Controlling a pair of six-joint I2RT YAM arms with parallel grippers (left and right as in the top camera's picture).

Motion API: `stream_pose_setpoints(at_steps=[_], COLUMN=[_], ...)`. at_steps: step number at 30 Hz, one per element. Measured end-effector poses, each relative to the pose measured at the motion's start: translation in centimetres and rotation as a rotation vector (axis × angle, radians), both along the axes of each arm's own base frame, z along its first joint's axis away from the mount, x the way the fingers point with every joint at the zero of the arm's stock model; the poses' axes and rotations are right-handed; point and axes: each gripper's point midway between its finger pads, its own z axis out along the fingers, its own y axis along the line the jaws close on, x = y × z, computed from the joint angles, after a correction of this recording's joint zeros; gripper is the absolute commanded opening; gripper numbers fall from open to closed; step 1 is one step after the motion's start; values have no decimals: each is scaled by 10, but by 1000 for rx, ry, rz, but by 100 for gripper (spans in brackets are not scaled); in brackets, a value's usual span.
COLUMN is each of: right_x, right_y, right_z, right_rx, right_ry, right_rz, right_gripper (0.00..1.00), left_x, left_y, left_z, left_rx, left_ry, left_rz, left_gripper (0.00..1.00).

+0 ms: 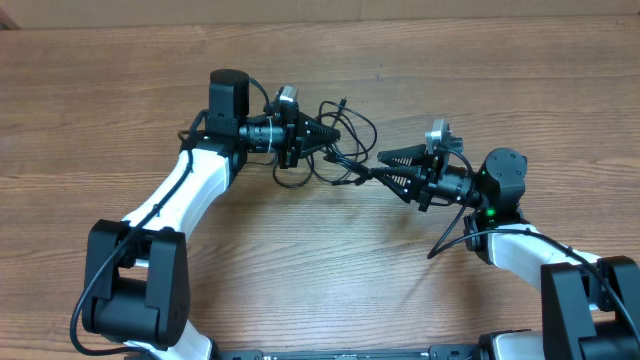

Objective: Untangle cables
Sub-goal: 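Move the right gripper left and close on strands near the left gripper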

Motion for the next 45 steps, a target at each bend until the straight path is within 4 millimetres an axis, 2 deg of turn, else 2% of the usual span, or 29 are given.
stream_pose_setpoints(at_steps=[6, 13, 16, 20, 26, 28, 39, 45], right_x=[-1, -13, -17, -18, -18, -18, -19, -18], right_y=[2, 21, 25, 27, 27, 27, 28, 28], right_z=[-3, -3, -3, -7, -7, -7, -6, 12], right_rx=[-10, -14, -18, -29, -36, -37, -35, -5], right_ry=[-6, -17, -28, -28, -48, -48, -57, -132], right_rz=[8, 67, 82, 89, 88, 88, 94, 91], right_gripper=[34, 34, 28, 27, 12, 4, 4, 4], left_x=[-1, -3, -3, -3, -3, -3, -3, -4], left_y=[-7, -14, -14, -14, -14, -14, -14, -15], left_z=[-3, -4, -5, -4, -4, -4, -5, -5], left_rx=[17, 29, 30, 29, 29, 29, 31, 34], left_ry=[-3, -10, -10, -10, -10, -10, -20, -39], left_rz=[2, -2, -2, -2, -2, -2, -5, -14], left_gripper=[4, 4, 4, 4, 4, 4, 4, 4])
